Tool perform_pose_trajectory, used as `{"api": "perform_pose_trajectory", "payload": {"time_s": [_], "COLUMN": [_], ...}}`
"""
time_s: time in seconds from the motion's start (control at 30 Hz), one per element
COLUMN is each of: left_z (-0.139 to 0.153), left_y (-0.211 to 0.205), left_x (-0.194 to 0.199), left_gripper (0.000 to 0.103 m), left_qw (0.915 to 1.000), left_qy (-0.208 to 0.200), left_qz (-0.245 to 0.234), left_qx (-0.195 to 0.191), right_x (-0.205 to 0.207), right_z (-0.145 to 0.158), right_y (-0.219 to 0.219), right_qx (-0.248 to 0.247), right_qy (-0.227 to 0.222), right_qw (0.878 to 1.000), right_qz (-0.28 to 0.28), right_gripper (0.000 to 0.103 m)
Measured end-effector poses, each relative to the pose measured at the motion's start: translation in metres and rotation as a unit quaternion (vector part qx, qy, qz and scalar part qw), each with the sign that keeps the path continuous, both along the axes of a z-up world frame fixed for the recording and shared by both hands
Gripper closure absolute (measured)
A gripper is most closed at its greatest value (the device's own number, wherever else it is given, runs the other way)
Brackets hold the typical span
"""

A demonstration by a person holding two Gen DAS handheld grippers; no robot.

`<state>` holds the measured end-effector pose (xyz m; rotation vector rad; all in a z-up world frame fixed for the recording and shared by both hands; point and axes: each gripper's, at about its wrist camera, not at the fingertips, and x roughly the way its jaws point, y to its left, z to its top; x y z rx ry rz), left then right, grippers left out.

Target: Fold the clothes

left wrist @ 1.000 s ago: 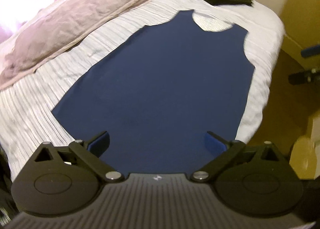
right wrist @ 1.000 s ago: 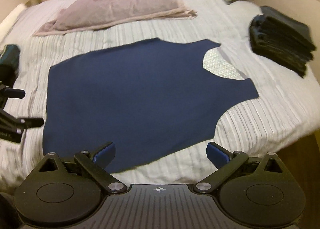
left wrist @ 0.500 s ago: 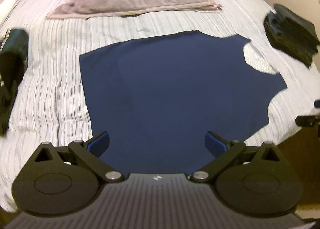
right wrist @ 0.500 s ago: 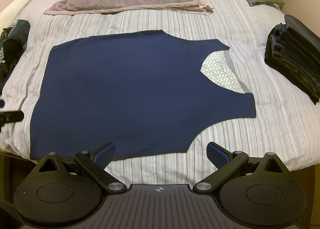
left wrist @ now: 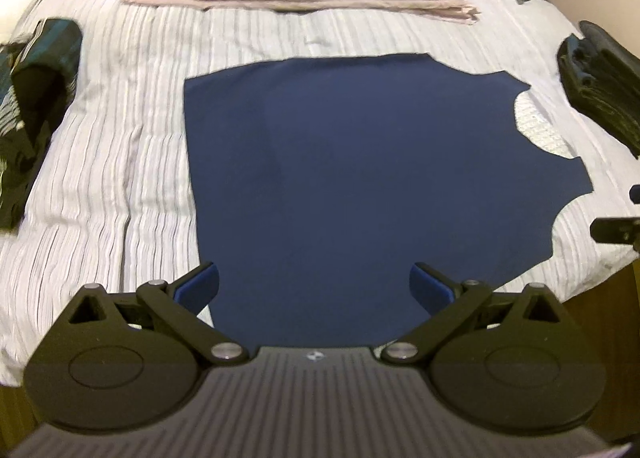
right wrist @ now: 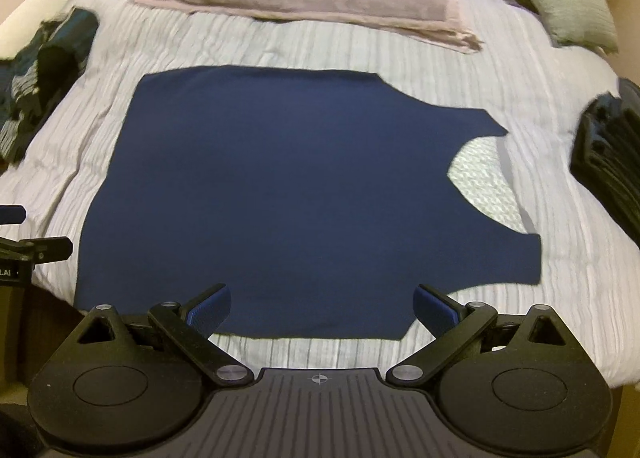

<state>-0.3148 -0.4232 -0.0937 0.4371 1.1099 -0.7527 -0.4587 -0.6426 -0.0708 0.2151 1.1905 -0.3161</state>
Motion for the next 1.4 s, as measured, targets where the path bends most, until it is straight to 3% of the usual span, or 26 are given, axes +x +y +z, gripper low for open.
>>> {"api": "perform_pose_trajectory", "payload": {"time_s": [0.3, 0.63, 1.0, 1.4], "left_z": [-0.005, -0.003, -0.015, -0.016], "left_y": [0.016, -0.002, -0.007, -0.015], "left_x": [0.002, -0.002, -0.016, -0.027], "left_gripper": [0.003, 0.003, 0.003, 0.003], "left_qw": [0.9992, 0.9999, 0.9991, 0.9987], "left_qy": [0.013, 0.008, 0.026, 0.027], "left_qz": [0.038, 0.003, -0.009, -0.015], "left_qx": [0.006, 0.011, 0.032, 0.040], "right_x": [0.016, 0.001, -0.025, -0.030], "right_z": [-0.006, -0.007, -0.029, -0.028], "right_y": [0.002, -0.013, -0.010, -0.021], "right_qx": [-0.005, -0.005, 0.018, 0.011], "right_qy": [0.005, 0.012, 0.044, 0.031], "right_qw": [1.000, 1.000, 0.999, 0.999], "right_qz": [0.029, -0.007, -0.003, -0.017], "right_gripper": [0.003, 0.003, 0.003, 0.003]}}
